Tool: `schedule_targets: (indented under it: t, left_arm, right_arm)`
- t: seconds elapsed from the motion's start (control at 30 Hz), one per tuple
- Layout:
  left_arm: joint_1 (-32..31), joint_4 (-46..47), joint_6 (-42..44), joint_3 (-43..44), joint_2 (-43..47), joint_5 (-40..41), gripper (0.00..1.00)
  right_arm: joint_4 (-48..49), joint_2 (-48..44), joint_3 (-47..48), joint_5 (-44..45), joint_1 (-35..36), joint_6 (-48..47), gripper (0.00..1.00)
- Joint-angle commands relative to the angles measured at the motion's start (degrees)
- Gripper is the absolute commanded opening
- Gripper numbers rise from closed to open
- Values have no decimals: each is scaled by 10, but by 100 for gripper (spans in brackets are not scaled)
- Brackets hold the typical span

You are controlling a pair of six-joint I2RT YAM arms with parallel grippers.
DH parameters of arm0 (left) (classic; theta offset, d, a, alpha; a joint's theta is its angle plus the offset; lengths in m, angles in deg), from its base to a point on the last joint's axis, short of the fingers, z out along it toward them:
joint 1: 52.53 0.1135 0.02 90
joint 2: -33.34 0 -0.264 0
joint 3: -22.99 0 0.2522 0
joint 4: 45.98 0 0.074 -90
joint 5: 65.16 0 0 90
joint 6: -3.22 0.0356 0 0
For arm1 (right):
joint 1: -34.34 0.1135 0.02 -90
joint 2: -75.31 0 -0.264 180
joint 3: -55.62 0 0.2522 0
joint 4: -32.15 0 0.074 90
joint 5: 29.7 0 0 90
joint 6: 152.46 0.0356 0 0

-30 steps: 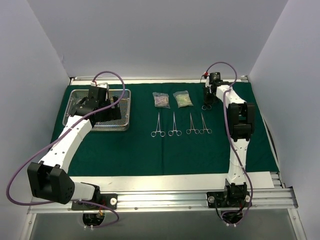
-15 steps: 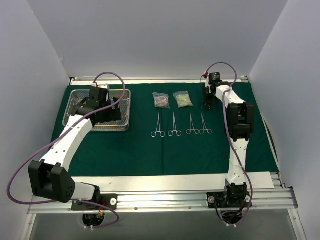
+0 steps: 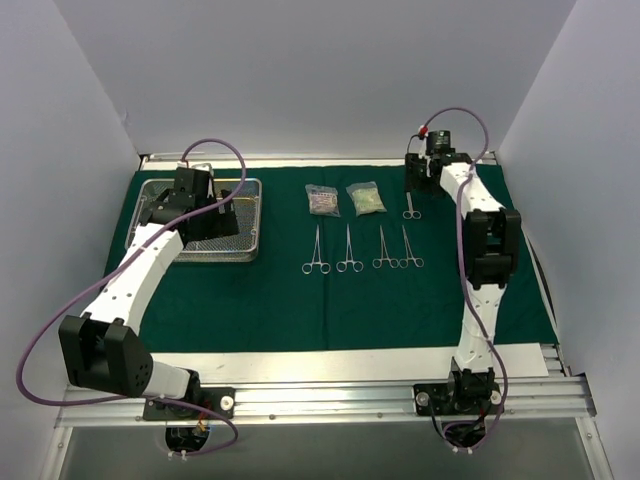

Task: Open and lay out the surgical kit
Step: Place the medical item in the surgical kit, then adjust the medical item in the container.

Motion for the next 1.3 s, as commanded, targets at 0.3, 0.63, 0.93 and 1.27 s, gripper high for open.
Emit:
schedule_targets:
  t: [0.3, 0.63, 0.93, 1.27]
  left_arm:
    - [69, 95, 41, 62, -110, 37, 95]
    - [155, 165, 93, 137, -251, 36, 100]
    - [209, 146, 125, 246, -375, -29, 72]
    - [223, 133, 133, 322, -470, -50, 54]
  right_arm:
    - [43, -349, -151, -63, 11, 54, 89]
    - [124, -556, -327, -123, 37, 73, 99]
    - [131, -595, -407, -137, 42, 83, 99]
    - [138, -578, -422, -138, 47, 87, 98]
